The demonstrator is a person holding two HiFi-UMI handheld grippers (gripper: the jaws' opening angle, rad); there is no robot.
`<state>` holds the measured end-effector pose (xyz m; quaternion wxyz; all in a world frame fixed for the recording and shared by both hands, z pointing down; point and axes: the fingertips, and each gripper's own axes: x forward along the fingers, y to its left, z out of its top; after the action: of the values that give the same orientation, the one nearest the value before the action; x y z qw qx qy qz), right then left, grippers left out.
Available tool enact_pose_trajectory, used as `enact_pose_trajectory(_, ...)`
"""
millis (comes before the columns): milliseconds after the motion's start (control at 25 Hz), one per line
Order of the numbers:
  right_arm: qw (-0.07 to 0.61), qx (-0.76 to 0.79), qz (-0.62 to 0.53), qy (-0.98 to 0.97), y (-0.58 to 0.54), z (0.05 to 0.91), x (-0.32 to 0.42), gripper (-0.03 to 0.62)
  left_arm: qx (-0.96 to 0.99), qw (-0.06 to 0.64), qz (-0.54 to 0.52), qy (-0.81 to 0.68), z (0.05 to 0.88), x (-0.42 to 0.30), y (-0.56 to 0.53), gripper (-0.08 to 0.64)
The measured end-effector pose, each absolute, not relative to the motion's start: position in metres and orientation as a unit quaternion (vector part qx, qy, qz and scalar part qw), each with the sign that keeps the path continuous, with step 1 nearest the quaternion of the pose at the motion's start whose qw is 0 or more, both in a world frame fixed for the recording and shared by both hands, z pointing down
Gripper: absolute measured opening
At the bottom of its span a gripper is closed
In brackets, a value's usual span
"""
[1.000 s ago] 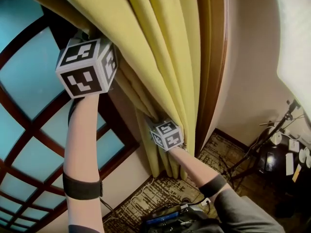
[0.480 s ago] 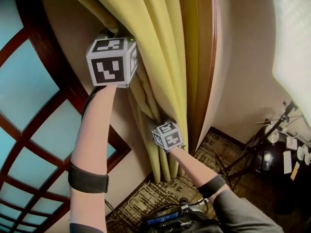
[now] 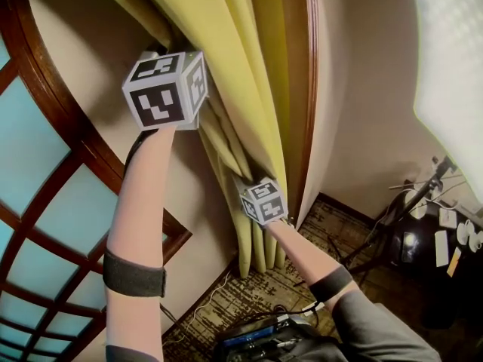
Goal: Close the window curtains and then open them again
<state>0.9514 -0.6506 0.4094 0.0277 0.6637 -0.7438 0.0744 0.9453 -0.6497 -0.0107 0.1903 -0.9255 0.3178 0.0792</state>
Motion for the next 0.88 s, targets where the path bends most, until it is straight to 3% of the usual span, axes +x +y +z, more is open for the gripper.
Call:
enact_pose_trajectory(640, 0.040, 0.628, 0.067, -0.775, -0.656, 0.423, 0.917, 0.035, -0.905, 0.181, 0.092, 0.374, 0.004, 0.881, -0.655, 0.029)
enact_pose_trajectory(720, 0.044, 0.623, 0.060, -0.779, -0.658, 0.424, 0.908, 0.038, -0.899, 0.199, 0.085, 0.382, 0.008, 0.866, -0.651, 0.074)
enact_pose_trajectory(840, 0.051, 0.621, 0.058, -0.780, -0.662, 0.432, 0.886, 0.051, -0.891, 0.231, 0.061, 0.386, 0.027, 0.834, -0.645, 0.220)
enact_pose_trajectory(880, 0.054, 0.619, 0.058, -0.782, -0.661, 0.436, 0.876, 0.070, -0.891, 0.237, 0.053, 0.385, 0.037, 0.822, -0.642, 0.237)
